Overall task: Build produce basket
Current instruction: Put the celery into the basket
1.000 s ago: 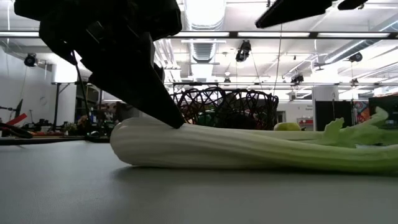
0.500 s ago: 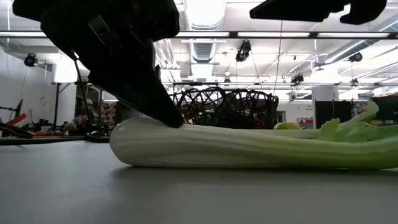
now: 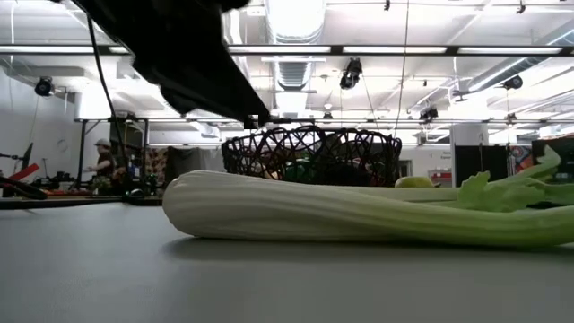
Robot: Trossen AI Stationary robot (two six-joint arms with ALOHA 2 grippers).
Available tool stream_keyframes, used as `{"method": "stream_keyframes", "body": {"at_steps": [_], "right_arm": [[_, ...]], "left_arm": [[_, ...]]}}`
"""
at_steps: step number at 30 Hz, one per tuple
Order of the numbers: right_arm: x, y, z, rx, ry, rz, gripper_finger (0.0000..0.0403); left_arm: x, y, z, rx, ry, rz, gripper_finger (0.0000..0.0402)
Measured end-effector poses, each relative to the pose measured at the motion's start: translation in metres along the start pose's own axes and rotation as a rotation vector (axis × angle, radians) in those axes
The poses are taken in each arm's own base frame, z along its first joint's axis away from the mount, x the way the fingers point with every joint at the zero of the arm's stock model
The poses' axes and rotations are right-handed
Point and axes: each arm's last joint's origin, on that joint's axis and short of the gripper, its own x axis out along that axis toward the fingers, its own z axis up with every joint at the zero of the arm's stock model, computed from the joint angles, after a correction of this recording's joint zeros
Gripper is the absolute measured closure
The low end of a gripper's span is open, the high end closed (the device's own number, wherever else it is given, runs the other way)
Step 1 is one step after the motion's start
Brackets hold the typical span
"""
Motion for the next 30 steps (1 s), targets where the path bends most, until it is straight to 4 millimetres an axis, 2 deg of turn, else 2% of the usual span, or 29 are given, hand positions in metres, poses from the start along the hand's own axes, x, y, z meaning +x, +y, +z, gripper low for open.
{"method": "stream_keyframes", "body": {"at_steps": [11,16,19,27,30], "right_arm": [[-0.005,-0.002,-0.001,0.011,-0.005,-0.004,0.0360],[-0.005,-0.002,-0.001,0.018,-0.006,-0.005,0.0359],[-0.005,-0.002,-0.001,0.035,-0.006,-0.005,0.0360],[-0.006,-0.001,-0.002,0.053,-0.001,-0.003,0.0360],[-0.006,-0.001,-0.003,0.055,0.004,-0.004,0.0360]], "left_arm": [[-0.011,-0.002,0.003,0.005,-0.015,0.003,0.0402],[-0.001,-0.002,0.000,0.009,0.002,0.007,0.0382],[0.011,-0.001,-0.008,0.024,0.039,0.023,0.0337],[0.025,0.000,-0.011,0.045,0.058,0.028,0.0160],[0.031,-0.001,-0.013,0.058,0.061,-0.005,0.0124]]}}
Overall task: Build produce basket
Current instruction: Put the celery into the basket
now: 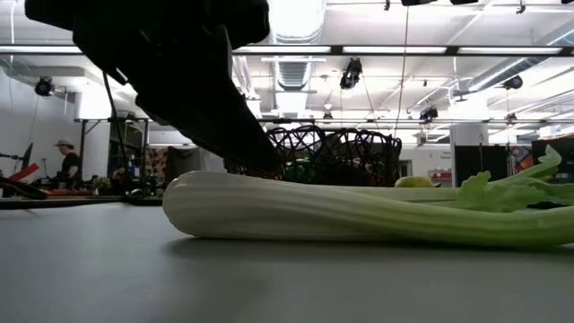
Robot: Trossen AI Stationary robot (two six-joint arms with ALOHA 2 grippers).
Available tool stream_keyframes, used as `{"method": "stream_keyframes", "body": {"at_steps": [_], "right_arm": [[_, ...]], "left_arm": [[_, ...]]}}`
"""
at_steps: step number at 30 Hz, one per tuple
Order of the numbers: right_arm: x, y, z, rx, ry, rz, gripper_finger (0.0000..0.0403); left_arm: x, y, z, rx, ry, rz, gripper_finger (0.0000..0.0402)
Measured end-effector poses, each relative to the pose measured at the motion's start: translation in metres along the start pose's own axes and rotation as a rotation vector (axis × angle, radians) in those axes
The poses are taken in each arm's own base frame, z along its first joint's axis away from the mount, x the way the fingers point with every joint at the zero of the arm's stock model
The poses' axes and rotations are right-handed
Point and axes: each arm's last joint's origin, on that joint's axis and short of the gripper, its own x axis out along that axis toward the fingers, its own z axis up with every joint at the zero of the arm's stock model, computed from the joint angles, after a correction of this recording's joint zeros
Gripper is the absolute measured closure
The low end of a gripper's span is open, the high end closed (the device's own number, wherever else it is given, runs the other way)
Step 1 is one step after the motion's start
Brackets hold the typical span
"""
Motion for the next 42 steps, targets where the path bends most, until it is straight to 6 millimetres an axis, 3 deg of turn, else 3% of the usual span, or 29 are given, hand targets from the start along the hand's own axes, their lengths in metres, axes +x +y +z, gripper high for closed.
{"method": "stream_keyframes", "body": {"at_steps": [8,18,26,33,39,42], "right_arm": [[0.001,-0.002,-0.001,0.014,0.006,-0.009,0.0360],[0.001,-0.003,-0.002,0.032,0.013,-0.013,0.0360],[0.001,-0.003,-0.002,0.034,0.013,-0.013,0.0360],[0.001,-0.002,-0.004,0.023,0.033,-0.002,0.0360],[-0.013,-0.016,0.012,0.037,-0.047,-0.043,0.0360],[-0.024,-0.028,0.024,0.155,-0.089,-0.099,0.0359]], "left_arm": [[0.018,0.007,-0.009,-0.057,0.027,0.026,0.0132],[0.022,0.015,-0.016,-0.115,0.092,-0.022,0.0159],[0.021,0.015,-0.019,-0.109,0.101,-0.027,0.0217],[0.006,0.013,-0.006,-0.035,0.018,0.015,0.0296],[-0.023,-0.009,0.000,0.100,-0.122,0.143,0.0298],[-0.033,-0.016,-0.001,0.143,-0.170,0.212,0.0299]]}}
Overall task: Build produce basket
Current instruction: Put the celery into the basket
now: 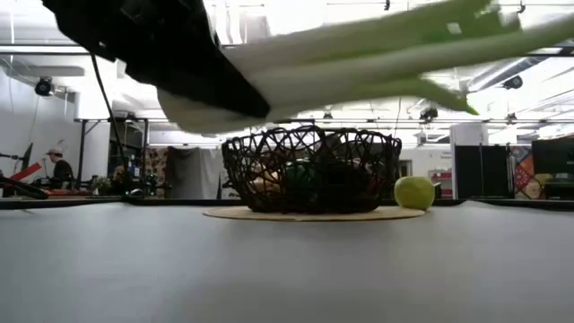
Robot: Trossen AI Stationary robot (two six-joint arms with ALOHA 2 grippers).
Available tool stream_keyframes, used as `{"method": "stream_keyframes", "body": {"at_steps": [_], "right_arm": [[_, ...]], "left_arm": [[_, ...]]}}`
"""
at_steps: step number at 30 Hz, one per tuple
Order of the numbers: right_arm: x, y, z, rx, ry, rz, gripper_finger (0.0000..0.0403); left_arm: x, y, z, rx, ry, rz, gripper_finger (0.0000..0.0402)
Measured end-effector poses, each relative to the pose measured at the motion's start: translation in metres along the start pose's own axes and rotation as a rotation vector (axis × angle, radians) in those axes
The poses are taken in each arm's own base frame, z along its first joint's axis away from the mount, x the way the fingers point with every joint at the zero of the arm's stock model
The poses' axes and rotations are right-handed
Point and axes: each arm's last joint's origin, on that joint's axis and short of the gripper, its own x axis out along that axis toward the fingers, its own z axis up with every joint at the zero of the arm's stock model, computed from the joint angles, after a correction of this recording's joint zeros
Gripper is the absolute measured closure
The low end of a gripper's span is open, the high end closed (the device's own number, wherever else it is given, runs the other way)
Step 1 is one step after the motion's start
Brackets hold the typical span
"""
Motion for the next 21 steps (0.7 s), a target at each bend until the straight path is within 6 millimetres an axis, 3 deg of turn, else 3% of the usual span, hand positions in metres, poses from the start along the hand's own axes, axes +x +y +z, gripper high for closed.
{"method": "stream_keyframes", "body": {"at_steps": [4,11,21], "right_arm": [[-0.016,-0.012,0.012,0.065,-0.010,-0.022,0.0336],[-0.039,-0.026,0.020,0.150,0.010,-0.013,0.0251],[-0.033,-0.015,-0.002,0.188,0.080,0.012,0.0170]], "left_arm": [[-0.013,-0.002,0.001,0.031,-0.041,0.044,0.0300],[-0.040,0.014,0.008,0.066,-0.194,0.080,0.0301],[-0.068,0.041,-0.005,0.057,-0.618,-0.029,0.0301]]}}
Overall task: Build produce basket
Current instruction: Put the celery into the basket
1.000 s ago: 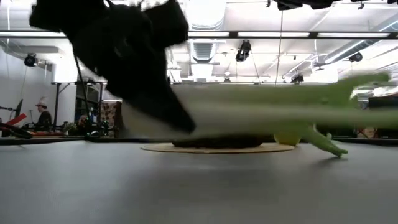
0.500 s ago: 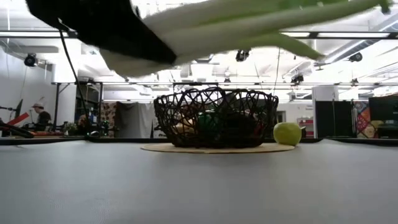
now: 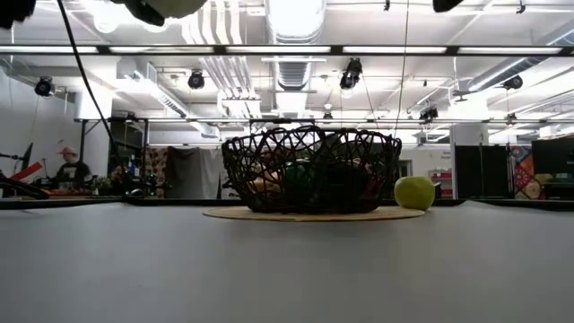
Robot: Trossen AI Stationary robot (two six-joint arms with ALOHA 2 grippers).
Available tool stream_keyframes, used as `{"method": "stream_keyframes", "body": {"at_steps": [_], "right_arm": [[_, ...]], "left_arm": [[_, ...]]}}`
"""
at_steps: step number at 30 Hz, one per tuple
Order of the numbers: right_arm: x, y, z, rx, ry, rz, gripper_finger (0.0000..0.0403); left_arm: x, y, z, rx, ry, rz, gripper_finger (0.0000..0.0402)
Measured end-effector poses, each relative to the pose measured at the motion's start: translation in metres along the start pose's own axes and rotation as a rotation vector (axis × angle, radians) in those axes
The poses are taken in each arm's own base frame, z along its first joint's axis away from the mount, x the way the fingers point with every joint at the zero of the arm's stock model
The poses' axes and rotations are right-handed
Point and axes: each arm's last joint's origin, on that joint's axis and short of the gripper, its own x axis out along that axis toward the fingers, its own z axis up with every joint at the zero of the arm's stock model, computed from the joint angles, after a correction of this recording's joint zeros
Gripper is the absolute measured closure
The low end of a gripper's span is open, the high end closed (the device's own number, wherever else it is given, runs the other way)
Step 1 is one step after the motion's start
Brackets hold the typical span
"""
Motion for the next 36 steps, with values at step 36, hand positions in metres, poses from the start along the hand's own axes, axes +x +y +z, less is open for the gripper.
{"method": "stream_keyframes", "body": {"at_steps": [36], "right_arm": [[0.136,-0.011,-0.019,0.030,-0.518,0.033,0.0161]], "left_arm": [[0.014,0.035,-0.006,-0.148,-0.233,0.078,0.0292]]}}
